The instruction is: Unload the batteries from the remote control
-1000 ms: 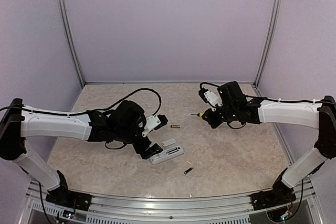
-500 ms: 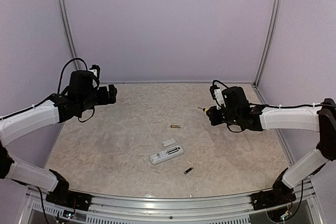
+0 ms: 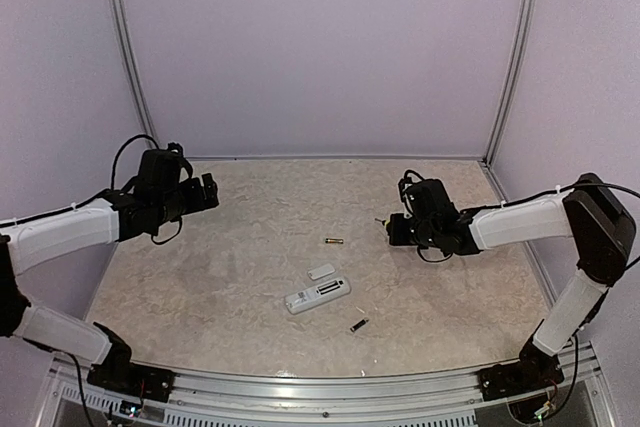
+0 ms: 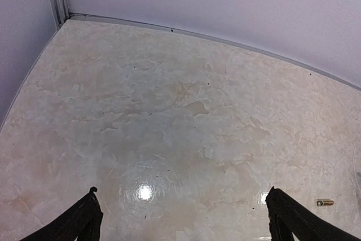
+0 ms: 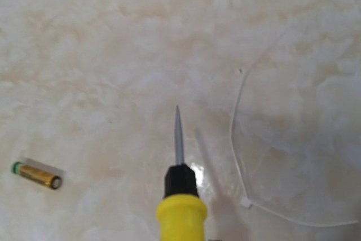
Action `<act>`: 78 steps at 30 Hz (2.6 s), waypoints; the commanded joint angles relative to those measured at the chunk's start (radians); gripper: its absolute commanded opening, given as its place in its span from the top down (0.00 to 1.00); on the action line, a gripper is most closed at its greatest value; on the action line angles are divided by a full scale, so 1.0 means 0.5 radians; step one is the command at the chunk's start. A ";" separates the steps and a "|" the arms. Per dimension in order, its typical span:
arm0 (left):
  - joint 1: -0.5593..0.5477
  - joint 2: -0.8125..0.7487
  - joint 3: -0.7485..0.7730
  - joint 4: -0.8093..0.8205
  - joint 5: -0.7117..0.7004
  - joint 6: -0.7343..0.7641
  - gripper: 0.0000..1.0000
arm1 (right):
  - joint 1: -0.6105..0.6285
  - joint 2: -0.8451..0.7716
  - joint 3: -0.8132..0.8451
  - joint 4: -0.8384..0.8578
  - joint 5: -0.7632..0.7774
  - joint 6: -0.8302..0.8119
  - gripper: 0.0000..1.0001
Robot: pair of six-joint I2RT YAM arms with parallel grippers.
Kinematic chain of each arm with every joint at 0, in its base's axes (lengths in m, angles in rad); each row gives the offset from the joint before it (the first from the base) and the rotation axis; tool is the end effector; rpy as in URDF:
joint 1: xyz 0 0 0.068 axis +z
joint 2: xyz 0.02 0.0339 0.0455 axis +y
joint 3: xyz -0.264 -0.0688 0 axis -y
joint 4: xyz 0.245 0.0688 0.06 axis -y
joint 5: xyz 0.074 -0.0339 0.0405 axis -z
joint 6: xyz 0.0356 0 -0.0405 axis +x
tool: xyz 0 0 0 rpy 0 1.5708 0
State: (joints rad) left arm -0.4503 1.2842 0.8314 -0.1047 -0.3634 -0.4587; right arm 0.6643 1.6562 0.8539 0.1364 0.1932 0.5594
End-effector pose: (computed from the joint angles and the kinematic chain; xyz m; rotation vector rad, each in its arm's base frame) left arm 0.2603 -0.1118 0.2567 -0.2210 2.0805 -0.1635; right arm 0.2732 0.2052 0.1748 -0.0122 2.2608 0.4514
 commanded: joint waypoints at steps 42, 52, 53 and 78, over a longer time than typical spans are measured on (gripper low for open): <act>0.002 -0.030 -0.189 0.044 0.096 -0.038 0.02 | 0.199 0.799 0.451 -0.758 0.042 0.236 0.76; 0.003 -0.095 -0.197 0.034 0.045 0.010 0.01 | 0.198 0.577 0.581 -0.868 0.130 0.076 0.51; 0.004 -0.103 -0.191 0.025 0.035 0.014 0.01 | 0.196 0.546 0.614 -0.893 0.159 0.050 0.48; 0.203 -0.586 -0.248 0.127 -0.825 0.341 0.01 | -0.148 -0.255 0.685 -0.586 0.306 -0.761 0.00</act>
State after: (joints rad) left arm -0.4217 1.0576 0.7513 -0.1219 -0.5991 -0.3279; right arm 0.6678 1.6173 1.2934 -0.2790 0.3294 0.2787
